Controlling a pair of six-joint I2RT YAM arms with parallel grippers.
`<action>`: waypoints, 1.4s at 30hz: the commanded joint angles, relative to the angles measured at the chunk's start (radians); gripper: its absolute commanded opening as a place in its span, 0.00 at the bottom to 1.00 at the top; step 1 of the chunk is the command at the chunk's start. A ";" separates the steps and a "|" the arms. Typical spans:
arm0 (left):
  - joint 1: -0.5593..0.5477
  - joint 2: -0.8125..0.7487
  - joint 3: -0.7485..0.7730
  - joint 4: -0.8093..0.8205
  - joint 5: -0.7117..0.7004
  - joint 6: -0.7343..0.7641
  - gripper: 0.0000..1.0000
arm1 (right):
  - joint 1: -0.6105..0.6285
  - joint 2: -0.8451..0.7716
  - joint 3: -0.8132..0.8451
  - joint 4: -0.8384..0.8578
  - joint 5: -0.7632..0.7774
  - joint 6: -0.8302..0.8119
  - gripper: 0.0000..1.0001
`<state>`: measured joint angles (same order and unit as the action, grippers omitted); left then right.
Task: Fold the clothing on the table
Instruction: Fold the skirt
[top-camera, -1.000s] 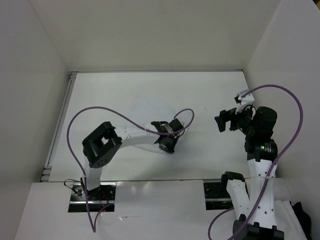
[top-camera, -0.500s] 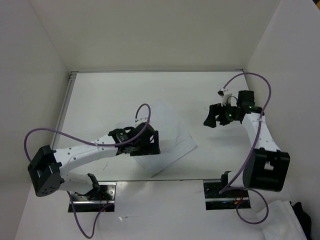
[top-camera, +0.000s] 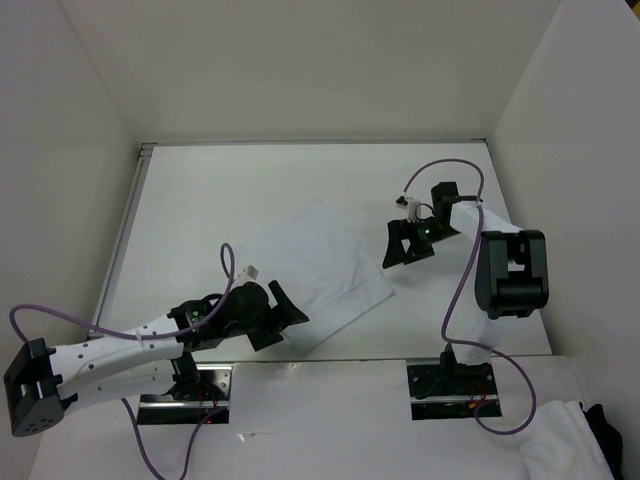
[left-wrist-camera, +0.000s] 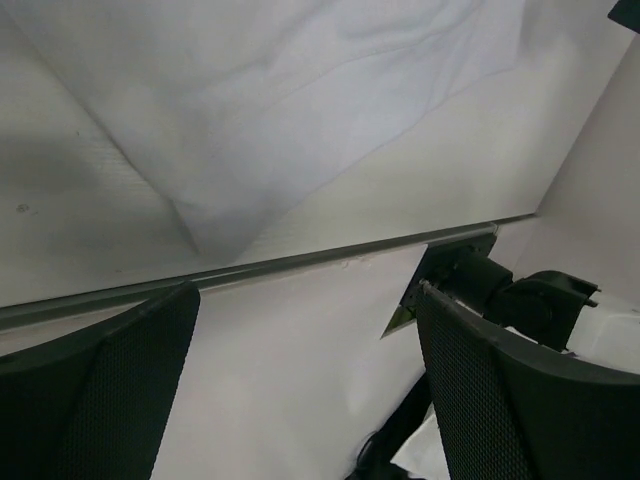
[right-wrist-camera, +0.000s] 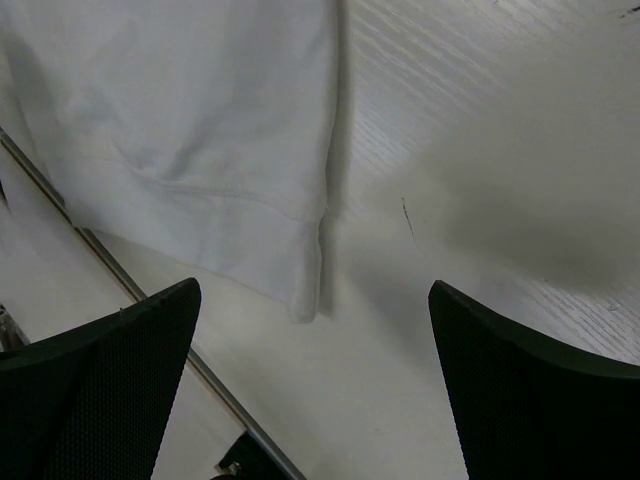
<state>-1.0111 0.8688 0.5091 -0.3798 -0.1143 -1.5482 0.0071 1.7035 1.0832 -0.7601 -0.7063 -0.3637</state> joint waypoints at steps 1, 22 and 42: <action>-0.012 0.024 -0.021 0.065 0.015 -0.102 0.94 | 0.017 0.039 0.053 -0.038 0.019 0.005 0.99; -0.020 0.536 0.098 0.125 0.059 0.002 0.29 | 0.114 0.228 0.147 -0.220 0.169 -0.198 0.99; 0.440 0.559 0.223 0.038 0.082 0.318 0.31 | 0.156 0.062 0.115 -0.131 0.054 -0.138 0.99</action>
<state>-0.6228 1.4067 0.7071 -0.3374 -0.0525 -1.2945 0.1520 1.8545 1.2079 -0.9340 -0.6182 -0.5262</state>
